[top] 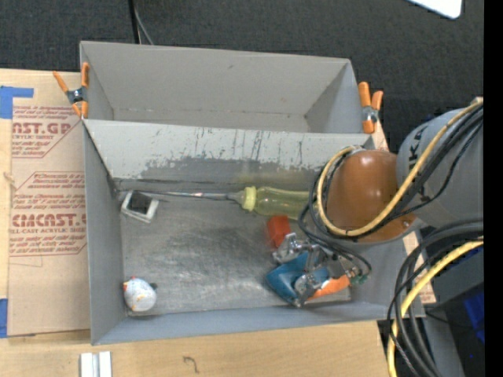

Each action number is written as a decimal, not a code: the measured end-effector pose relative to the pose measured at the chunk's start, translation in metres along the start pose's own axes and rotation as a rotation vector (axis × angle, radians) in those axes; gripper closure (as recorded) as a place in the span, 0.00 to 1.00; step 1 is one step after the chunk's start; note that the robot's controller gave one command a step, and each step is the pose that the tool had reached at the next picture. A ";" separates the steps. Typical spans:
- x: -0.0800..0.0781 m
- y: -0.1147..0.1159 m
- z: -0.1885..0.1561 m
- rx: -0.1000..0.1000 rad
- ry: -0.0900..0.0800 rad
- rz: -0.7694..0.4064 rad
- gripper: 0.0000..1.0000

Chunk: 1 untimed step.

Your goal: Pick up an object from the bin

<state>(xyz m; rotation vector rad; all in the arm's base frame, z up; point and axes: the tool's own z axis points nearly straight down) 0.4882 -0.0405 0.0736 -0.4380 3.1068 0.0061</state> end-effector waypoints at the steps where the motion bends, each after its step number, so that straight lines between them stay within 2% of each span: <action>1: -0.008 0.002 -0.132 0.000 0.009 -0.050 1.00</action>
Offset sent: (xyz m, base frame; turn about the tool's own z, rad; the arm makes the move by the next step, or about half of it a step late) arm 0.0000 0.0000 0.0000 0.0000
